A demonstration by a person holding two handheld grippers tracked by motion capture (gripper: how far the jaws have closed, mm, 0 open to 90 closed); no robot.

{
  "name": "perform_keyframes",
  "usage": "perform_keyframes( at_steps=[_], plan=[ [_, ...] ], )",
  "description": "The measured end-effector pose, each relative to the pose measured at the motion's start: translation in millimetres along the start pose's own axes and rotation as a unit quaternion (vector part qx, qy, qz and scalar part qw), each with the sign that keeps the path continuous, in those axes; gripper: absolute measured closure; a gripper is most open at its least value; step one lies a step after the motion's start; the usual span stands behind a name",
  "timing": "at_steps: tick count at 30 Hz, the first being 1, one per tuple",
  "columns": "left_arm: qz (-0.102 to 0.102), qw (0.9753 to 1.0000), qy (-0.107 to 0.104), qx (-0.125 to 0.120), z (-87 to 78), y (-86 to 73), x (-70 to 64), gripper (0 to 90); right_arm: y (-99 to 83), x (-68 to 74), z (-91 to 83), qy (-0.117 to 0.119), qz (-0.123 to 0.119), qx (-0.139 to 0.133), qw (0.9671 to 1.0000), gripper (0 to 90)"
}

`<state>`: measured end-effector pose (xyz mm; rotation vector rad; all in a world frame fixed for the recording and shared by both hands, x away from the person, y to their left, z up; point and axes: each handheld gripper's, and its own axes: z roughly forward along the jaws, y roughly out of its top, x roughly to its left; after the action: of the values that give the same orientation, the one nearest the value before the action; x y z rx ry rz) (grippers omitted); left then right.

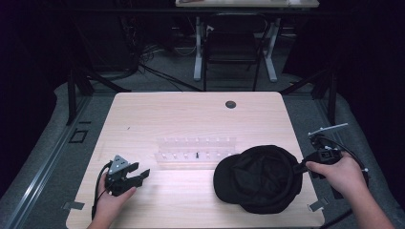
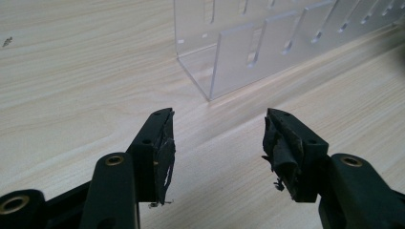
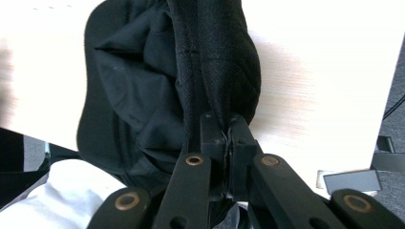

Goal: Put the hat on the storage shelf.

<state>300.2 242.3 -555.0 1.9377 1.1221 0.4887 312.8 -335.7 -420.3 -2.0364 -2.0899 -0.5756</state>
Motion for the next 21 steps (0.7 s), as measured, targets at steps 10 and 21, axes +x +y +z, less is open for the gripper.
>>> perform_keyframes(
  at_steps=[10,21],
  plan=[
    [-0.001,1.0,-0.001,-0.001,-0.2,0.1,0.3,44.7,7.4,20.4,-11.8,0.012,-0.017,0.021,0.9996,88.2],
    [-0.001,1.0,-0.001,-0.002,-0.6,0.2,0.6,44.7,15.1,43.6,-23.2,0.037,-0.009,0.016,0.9992,88.2]
  ],
)
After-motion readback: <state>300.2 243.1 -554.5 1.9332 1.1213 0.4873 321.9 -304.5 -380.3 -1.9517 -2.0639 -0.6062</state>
